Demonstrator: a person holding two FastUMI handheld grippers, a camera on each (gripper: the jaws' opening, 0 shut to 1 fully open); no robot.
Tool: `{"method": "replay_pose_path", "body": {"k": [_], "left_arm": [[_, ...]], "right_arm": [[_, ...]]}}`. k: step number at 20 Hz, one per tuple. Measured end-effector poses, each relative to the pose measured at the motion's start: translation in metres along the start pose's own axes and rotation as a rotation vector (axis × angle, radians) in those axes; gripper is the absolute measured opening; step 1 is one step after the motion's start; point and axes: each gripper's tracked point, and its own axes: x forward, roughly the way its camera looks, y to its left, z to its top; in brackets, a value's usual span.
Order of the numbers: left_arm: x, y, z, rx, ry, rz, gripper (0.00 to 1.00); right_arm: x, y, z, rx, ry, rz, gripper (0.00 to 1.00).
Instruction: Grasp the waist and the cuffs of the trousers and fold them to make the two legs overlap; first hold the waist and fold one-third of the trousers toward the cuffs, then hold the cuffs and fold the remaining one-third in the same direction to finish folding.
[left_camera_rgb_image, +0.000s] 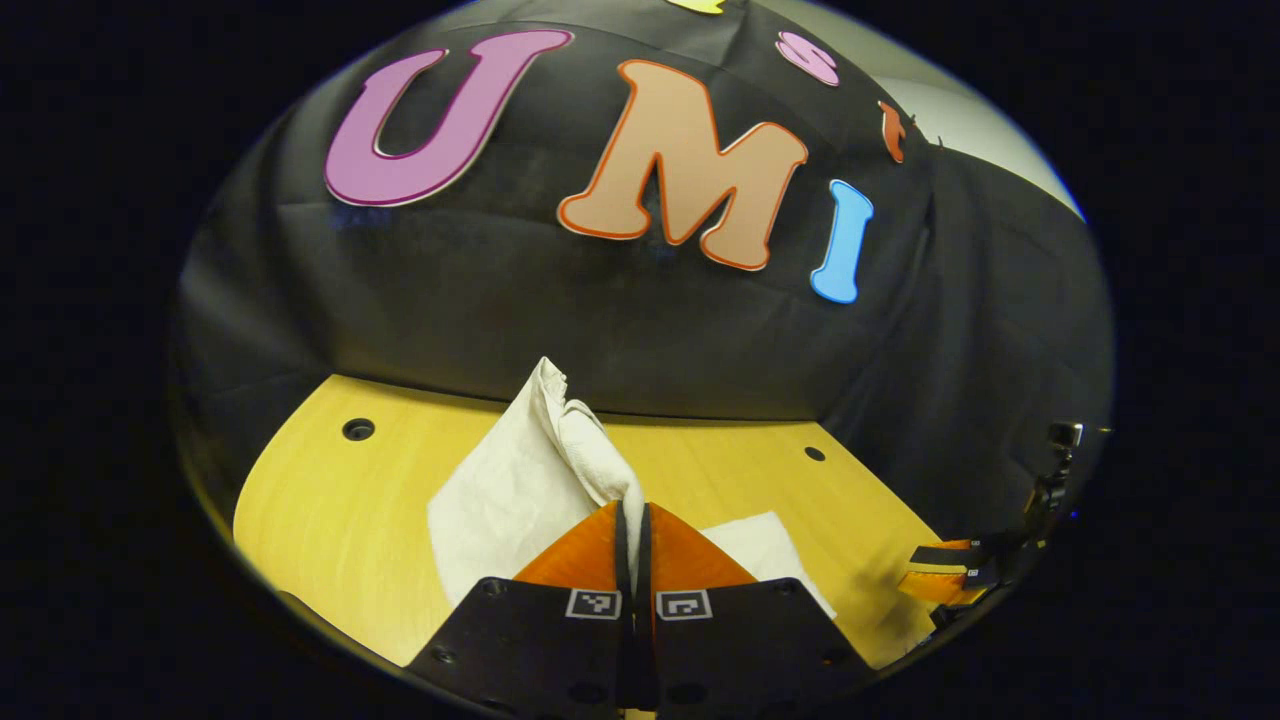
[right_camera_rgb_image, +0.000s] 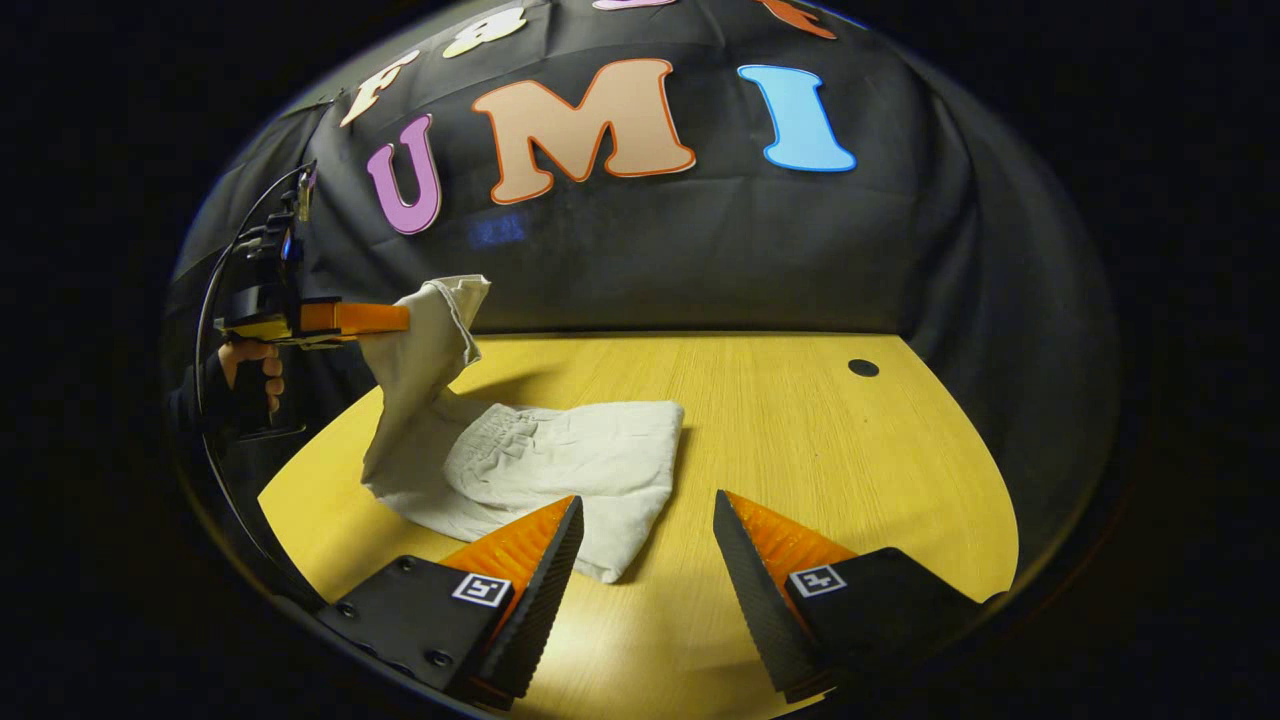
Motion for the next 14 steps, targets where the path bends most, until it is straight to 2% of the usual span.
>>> {"method": "replay_pose_path", "body": {"k": [3, 4, 5, 6, 8, 9, 10, 11, 12, 13, 14], "left_arm": [[0.017, -0.036, -0.003, 0.035, 0.019, -0.059, 0.0], [0.025, -0.052, -0.007, 0.05, 0.029, -0.086, 0.0], [0.033, -0.072, -0.019, 0.056, 0.058, -0.123, 0.0], [0.037, -0.083, -0.029, 0.057, 0.076, -0.138, 0.0], [0.044, -0.103, -0.047, 0.064, 0.113, -0.164, 0.0], [0.049, -0.117, -0.071, 0.081, 0.142, -0.186, 0.0], [0.049, -0.122, -0.095, 0.106, 0.177, -0.193, 0.0], [0.048, -0.126, -0.129, 0.145, 0.234, -0.182, 0.0], [0.048, -0.128, -0.15, 0.175, 0.27, -0.177, 0.0], [0.048, -0.128, -0.16, 0.198, 0.289, -0.169, 0.0], [0.046, -0.127, -0.166, 0.222, 0.298, -0.155, 0.0]], "right_arm": [[-0.002, -0.008, -0.004, 0.011, 0.005, -0.009, 0.86], [-0.004, -0.013, -0.005, 0.016, 0.005, -0.013, 0.79], [-0.004, -0.016, -0.008, 0.023, 0.008, -0.018, 0.79], [-0.006, -0.019, -0.01, 0.03, 0.01, -0.022, 0.86], [-0.008, -0.028, -0.011, 0.04, 0.01, -0.029, 0.86], [-0.008, -0.031, -0.011, 0.045, 0.008, -0.033, 0.79], [-0.01, -0.036, -0.01, 0.049, 0.004, -0.038, 0.79], [-0.009, -0.043, -0.009, 0.053, 0.0, -0.039, 0.86], [-0.009, -0.045, -0.008, 0.058, -0.002, -0.035, 0.86], [-0.006, -0.045, -0.006, 0.063, -0.005, -0.031, 0.79], [-0.006, -0.046, -0.004, 0.066, -0.008, -0.025, 0.79]]}}
